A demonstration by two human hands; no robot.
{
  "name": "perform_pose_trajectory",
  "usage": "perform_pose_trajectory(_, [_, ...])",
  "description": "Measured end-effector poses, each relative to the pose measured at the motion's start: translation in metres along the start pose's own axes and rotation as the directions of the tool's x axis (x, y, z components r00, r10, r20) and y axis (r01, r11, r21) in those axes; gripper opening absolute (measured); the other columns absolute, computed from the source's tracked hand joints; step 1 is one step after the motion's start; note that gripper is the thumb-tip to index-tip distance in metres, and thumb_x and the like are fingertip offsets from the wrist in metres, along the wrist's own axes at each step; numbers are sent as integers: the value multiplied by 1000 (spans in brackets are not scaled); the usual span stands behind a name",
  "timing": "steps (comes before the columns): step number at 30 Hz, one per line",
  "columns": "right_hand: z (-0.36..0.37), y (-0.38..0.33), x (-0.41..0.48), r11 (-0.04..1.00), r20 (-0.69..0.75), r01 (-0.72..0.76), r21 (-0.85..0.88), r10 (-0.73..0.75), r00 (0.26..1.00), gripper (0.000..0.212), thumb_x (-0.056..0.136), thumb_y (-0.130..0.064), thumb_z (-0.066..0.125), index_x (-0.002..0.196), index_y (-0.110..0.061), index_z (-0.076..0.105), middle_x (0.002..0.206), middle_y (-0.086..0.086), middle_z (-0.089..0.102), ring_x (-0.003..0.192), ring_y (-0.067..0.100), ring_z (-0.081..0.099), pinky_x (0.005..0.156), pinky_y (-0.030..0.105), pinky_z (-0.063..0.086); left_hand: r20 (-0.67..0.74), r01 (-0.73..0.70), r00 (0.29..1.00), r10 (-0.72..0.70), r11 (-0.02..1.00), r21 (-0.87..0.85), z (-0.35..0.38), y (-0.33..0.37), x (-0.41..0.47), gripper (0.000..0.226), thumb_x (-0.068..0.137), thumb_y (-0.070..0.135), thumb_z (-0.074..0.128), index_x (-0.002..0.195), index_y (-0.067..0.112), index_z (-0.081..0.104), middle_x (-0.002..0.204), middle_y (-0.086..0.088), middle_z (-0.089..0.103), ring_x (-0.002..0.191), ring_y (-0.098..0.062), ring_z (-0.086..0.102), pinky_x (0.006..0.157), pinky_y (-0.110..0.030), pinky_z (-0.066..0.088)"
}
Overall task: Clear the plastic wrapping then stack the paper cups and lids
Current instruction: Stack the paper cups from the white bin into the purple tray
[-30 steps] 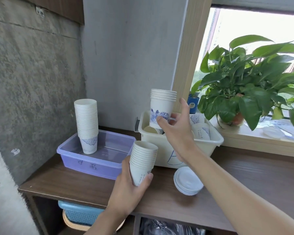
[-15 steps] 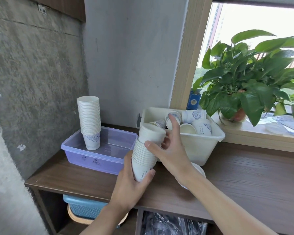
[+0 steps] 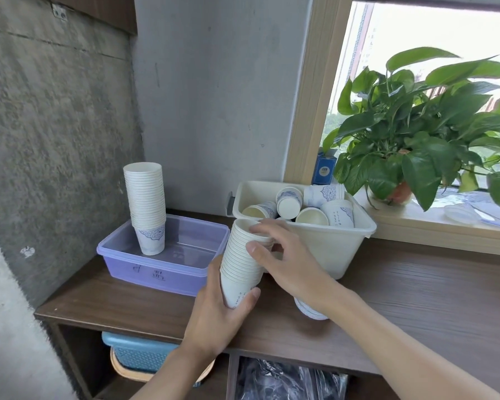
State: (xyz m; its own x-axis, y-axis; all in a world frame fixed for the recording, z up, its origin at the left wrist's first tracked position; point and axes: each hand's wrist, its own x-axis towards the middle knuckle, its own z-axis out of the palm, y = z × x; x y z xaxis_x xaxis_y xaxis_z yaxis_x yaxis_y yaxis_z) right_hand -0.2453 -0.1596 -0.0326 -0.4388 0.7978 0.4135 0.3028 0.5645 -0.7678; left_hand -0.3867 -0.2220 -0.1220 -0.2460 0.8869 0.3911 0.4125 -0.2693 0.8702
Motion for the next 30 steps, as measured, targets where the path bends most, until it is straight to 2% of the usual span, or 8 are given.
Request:
perform_pose_trajectory(5, [-27,0,24,993,-107,67,-93,-77,991,25,94,-29,58,118,-19,61,116,-4,60,104,3,58,94,23,47,-30,21,999,-21,1000,4,1,-1,2,62,83,38,74,125,50,31,109,40,53,100,6,57,74,-7,44])
perform_pose_trajectory(8, [-46,12,59,984,-178,-35,-175,3,984,29,95,-30,57,120,-17,58,115,-3,59,106,9,56,94,32,48,-23,32,999,-32,999,5,1,-1,3,59,83,37,74,122,51,32,107,40,54,99,7,57,72,-6,43])
perform_pose_trajectory(10, [-57,24,80,965,-143,-126,-230,94,985,38,95,-36,55,128,-18,53,123,-2,56,115,14,53,96,34,45,-20,39,999,-38,999,4,2,-2,4,60,82,38,74,124,49,32,106,39,54,98,7,58,71,-8,44])
perform_pose_trajectory(14, [-70,45,108,856,-4,-170,-488,193,981,56,95,-44,51,142,-18,36,141,8,47,128,26,44,99,36,37,-31,29,999,-28,1000,10,2,-4,2,59,80,36,76,122,47,36,108,37,56,97,5,59,72,-11,44])
perform_pose_trajectory(17, [-73,55,123,769,-28,-189,-610,218,976,59,96,-49,46,144,-18,32,141,15,47,130,33,38,103,48,37,-26,17,1000,-17,1000,13,2,-5,5,61,80,33,77,119,54,35,108,35,57,95,3,61,71,-10,45])
perform_pose_trajectory(20, [-67,62,129,658,-61,-199,-726,228,972,61,95,-51,42,145,-20,29,144,13,44,132,32,31,104,48,28,-24,6,1000,-6,1000,19,2,-6,6,62,80,30,77,115,58,34,108,36,58,97,6,60,72,-6,44])
perform_pose_trajectory(24, [-61,66,132,643,-68,-247,-725,291,954,66,92,-51,43,148,-32,15,149,9,36,135,28,21,105,48,19,-19,4,1000,-4,1000,25,2,-7,5,61,79,31,78,118,52,36,111,37,56,100,6,59,73,-5,44])
perform_pose_trajectory(30, [-63,61,129,727,-64,-242,-642,264,962,84,79,-49,62,146,-36,14,143,10,35,129,28,27,104,50,24,-21,18,1000,-18,1000,23,3,-6,6,64,78,34,78,116,61,32,109,34,59,97,3,61,72,-15,46])
